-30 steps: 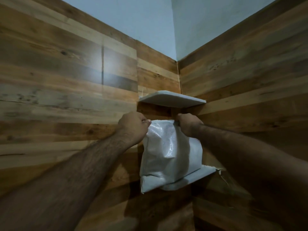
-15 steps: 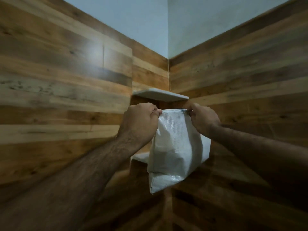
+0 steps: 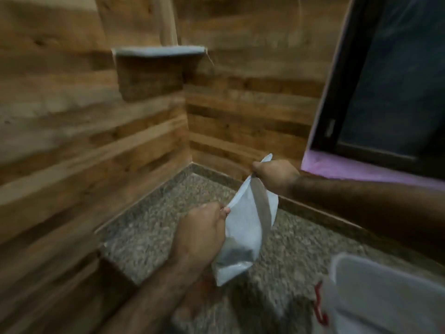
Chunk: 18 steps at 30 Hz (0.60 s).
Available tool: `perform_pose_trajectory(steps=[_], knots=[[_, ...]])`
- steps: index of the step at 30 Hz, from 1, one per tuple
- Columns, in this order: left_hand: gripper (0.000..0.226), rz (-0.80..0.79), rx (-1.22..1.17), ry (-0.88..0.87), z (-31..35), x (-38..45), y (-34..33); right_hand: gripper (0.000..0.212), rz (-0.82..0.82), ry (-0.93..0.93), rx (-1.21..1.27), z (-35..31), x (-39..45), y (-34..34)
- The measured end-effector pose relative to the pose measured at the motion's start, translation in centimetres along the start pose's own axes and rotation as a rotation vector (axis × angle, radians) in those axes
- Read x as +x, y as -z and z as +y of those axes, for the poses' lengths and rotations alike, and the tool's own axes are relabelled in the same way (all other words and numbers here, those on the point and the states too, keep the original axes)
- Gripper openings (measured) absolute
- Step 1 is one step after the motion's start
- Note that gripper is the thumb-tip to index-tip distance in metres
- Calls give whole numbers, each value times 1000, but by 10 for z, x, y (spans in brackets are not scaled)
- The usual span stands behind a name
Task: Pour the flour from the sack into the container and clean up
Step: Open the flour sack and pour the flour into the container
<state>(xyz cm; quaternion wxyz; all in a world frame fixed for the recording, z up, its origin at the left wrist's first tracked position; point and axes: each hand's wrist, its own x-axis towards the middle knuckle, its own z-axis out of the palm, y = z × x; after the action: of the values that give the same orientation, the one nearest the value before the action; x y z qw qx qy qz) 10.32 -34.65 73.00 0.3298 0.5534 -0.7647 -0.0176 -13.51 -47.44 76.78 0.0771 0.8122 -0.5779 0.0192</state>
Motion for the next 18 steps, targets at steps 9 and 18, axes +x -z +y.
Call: perform_pose_trajectory(steps=[9, 18], knots=[[35, -214, 117, 58, 2, -139, -107, 31, -245, 215, -246, 0, -90, -102], [30, -240, -163, 243, 2, -182, -94, 33, -157, 179, -60, -18, -128, -113]])
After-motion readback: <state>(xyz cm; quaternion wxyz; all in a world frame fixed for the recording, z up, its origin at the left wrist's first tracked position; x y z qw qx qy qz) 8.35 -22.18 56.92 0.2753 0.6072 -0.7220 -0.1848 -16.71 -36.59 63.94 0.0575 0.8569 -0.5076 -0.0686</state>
